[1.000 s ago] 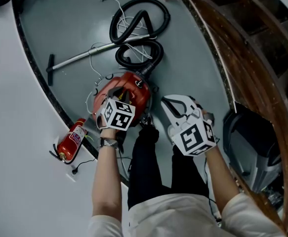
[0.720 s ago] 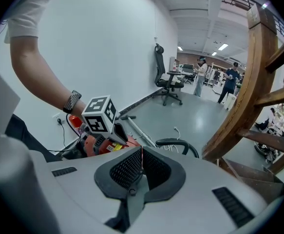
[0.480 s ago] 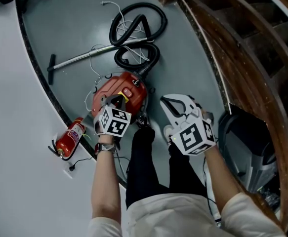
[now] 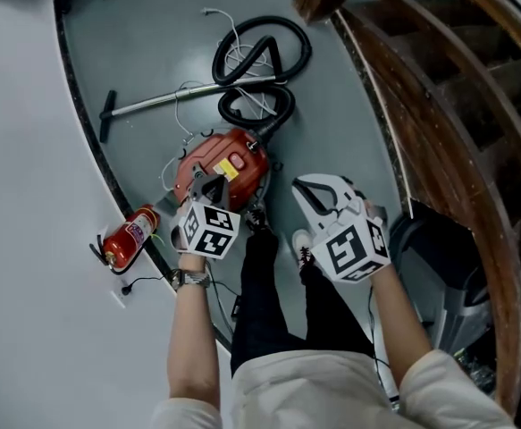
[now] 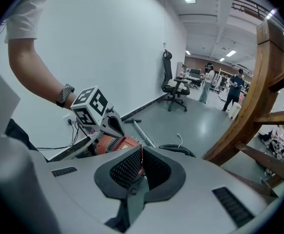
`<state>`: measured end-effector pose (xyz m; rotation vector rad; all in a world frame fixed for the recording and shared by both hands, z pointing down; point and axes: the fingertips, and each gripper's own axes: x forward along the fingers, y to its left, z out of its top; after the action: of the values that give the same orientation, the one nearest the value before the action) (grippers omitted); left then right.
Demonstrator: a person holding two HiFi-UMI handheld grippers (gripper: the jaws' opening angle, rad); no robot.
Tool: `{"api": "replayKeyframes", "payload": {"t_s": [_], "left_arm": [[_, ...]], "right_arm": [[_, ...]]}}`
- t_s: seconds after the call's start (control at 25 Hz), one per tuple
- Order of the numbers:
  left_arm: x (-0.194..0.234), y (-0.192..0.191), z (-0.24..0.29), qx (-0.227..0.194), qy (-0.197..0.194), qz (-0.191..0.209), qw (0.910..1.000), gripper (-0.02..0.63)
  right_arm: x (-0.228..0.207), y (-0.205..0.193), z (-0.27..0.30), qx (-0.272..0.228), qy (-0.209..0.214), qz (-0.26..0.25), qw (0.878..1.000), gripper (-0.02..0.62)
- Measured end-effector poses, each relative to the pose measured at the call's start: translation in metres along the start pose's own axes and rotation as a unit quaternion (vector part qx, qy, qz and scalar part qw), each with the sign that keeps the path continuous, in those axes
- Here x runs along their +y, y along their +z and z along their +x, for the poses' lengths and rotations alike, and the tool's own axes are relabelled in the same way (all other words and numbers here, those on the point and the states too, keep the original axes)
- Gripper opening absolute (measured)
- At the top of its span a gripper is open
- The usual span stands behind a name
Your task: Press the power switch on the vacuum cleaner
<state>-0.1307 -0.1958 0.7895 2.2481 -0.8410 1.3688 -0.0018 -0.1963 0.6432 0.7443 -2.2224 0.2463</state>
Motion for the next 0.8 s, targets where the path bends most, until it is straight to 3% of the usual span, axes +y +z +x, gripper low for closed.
{"api": "replayKeyframes", "payload": {"t_s": [0.44,0.8], "left_arm": [[-0.014,0.017,-0.055,-0.028,0.019,-0.01,0.9994,0.002],[-0.018,0.048,-0.12,-0.064,0.046,-0.01,0.9968,0.002]], "right_arm": [[0.008,0.015,-0.041,-0.008,-0.003,-0.029,1.0,0.031],[0.017,0.036,-0.082,-0.025,-0.008,-0.022,0.999,0.03]]}}
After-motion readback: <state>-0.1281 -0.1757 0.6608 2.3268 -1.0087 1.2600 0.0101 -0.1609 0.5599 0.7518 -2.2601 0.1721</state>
